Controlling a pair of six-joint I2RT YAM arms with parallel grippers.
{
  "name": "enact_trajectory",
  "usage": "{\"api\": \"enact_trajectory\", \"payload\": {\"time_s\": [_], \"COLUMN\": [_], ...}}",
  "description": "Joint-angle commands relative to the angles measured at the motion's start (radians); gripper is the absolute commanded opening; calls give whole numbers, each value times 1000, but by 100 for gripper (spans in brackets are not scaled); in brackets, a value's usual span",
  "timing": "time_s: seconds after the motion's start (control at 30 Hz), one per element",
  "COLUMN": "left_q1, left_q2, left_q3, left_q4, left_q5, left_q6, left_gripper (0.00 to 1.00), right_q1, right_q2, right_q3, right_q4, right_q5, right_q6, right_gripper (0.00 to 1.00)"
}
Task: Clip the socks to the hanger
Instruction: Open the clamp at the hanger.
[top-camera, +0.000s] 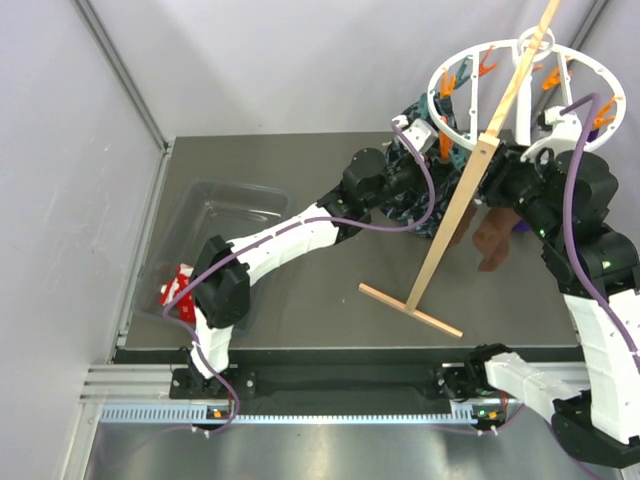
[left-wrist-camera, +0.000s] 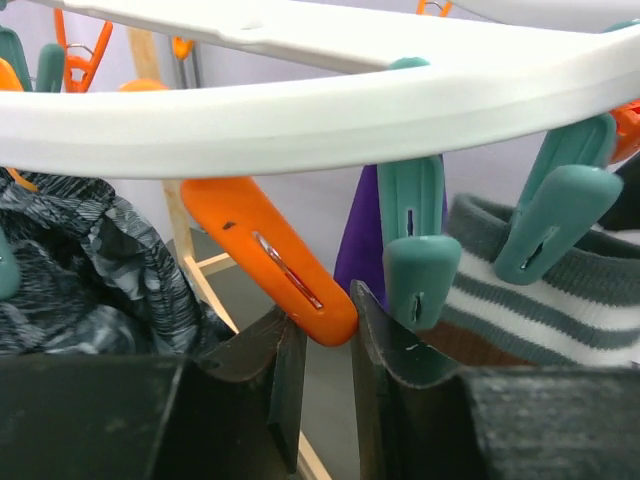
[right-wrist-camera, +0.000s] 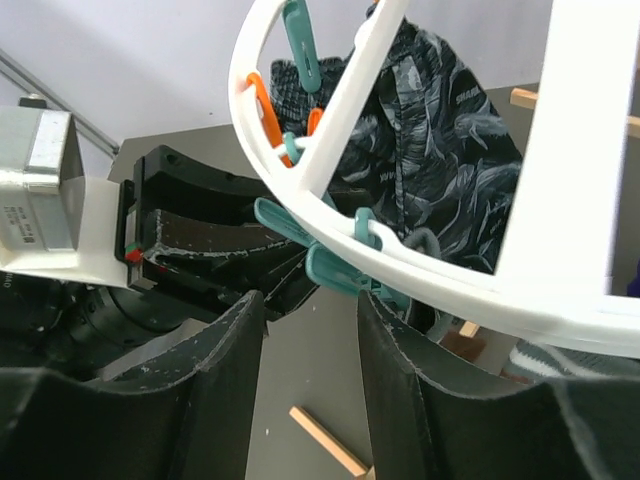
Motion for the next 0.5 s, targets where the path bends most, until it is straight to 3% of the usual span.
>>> {"api": "enact_trajectory", "payload": {"time_s": [0.0, 0.27, 0.4, 0.47], "left_q1": [-17, -20, -20, -20], "left_q2": [-55, -65, -72, -74], "left_q3": [7, 5, 1, -1], "left_q4": [60, 20, 11, 8], "left_q5": [14, 4, 0, -3], "left_q6": [-12, -3, -8, -14], "left_gripper": [26, 1, 0, 0], "right_q1": [-1, -1, -1, 1], "right_q2": [-18, -22, -19, -13], "right_q3": [-34, -85, -120, -146], "right_q4": [42, 74, 106, 132], "right_q5": [1, -16, 1, 21], "right_q6": [17, 21, 27, 35], "right_gripper": [42, 42, 39, 31]}}
